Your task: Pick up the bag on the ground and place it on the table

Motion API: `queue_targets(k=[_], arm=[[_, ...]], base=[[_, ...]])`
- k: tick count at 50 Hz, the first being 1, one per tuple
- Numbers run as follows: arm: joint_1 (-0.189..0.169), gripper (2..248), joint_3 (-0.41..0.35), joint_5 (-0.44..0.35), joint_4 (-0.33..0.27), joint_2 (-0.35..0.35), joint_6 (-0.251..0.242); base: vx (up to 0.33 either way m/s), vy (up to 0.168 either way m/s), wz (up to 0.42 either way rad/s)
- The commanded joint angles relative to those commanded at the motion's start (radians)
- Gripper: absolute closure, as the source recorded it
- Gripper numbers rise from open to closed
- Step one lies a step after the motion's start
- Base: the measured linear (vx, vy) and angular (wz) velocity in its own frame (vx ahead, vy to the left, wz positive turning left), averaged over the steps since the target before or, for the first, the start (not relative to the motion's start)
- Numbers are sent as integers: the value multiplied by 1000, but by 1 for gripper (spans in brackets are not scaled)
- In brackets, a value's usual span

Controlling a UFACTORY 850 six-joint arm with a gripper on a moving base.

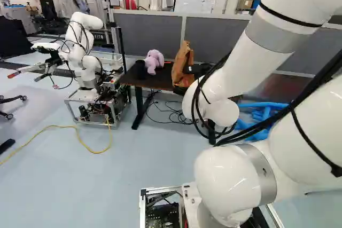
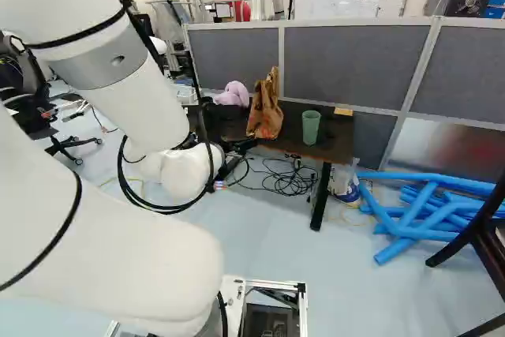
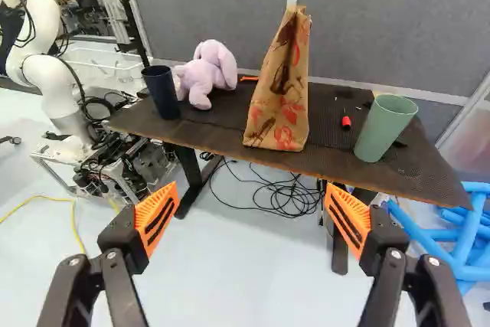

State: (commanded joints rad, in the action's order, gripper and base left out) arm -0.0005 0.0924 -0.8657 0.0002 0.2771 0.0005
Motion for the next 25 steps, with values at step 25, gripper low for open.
queue_targets(k=[25], arm=[[0, 3, -5, -7, 0, 2, 0]], base=[[0, 0, 0]])
